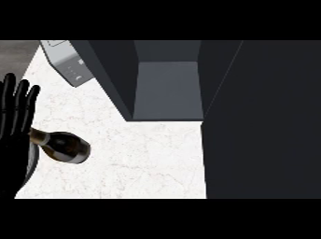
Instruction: Pick up the wine, place it into the cabinet and close the cabinet
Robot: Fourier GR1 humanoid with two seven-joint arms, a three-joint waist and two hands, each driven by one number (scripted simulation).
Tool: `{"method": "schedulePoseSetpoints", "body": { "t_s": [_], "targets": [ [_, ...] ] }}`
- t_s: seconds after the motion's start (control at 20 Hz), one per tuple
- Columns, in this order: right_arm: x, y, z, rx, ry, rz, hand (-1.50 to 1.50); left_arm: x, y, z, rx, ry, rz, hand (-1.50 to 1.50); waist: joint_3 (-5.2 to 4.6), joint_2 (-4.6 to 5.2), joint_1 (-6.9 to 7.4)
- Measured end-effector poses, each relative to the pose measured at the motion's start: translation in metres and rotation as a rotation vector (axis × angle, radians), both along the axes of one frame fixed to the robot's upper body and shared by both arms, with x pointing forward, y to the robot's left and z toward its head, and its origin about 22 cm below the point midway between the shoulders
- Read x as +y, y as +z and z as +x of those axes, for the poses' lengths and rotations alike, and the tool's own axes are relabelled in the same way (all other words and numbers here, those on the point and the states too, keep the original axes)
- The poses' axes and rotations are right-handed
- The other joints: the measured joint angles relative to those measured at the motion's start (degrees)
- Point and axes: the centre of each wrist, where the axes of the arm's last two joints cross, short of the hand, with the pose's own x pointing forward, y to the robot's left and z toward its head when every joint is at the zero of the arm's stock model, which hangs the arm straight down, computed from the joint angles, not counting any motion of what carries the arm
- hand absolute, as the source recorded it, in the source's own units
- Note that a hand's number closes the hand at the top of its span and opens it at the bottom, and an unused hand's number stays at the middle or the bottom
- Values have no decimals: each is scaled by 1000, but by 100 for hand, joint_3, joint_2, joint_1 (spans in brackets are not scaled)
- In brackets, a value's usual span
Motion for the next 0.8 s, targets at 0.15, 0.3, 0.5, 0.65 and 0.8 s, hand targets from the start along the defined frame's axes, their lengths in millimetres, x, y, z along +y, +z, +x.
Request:
{"method": "schedulePoseSetpoints", "body": {
  "t_s": [0.15, 0.3, 0.5, 0.65, 0.8],
  "targets": [
    [-2, -3, -10, 5, 16, 8, -150, 1, -3, -8, 6, -16, 19, -150, -49, -35, -3],
    [-5, -4, -18, 15, 48, 6, -150, 8, -9, -16, 9, -41, 46, -150, -73, -53, -1],
    [-1, -6, -29, 113, 198, 1, -150, -7, -25, -25, 125, -140, -114, -150, -90, -70, -9],
    [0, 3, -42, 150, 252, 1, -150, -12, -20, -32, 166, -175, -171, -150, -92, -73, -14],
    [-1, 13, -52, 166, 281, -2, -150, -20, -7, -43, 178, -191, -197, -150, -93, -73, -8]
  ]
}}
